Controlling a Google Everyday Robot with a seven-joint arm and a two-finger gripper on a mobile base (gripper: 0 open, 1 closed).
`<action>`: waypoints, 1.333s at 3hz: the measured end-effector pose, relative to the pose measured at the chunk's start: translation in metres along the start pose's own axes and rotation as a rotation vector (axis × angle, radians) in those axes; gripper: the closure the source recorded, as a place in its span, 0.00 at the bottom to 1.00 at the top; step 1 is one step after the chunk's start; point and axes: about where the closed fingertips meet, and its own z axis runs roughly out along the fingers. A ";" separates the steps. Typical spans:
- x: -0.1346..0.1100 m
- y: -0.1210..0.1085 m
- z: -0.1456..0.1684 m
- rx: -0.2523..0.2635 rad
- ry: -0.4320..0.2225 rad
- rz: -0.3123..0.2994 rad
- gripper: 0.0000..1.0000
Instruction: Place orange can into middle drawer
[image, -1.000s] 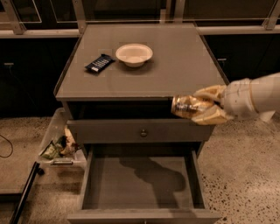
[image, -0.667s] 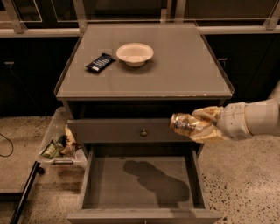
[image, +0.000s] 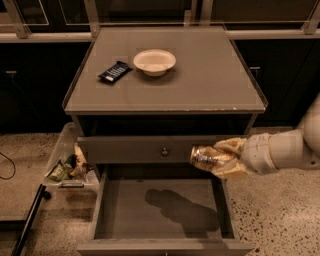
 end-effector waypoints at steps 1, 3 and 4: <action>0.060 0.036 0.046 -0.056 0.024 0.092 1.00; 0.138 0.053 0.103 -0.036 -0.016 0.065 1.00; 0.139 0.053 0.103 -0.036 -0.016 0.065 1.00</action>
Offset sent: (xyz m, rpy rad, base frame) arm -0.0224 -0.0283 -0.2052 0.0376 0.0878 -0.0214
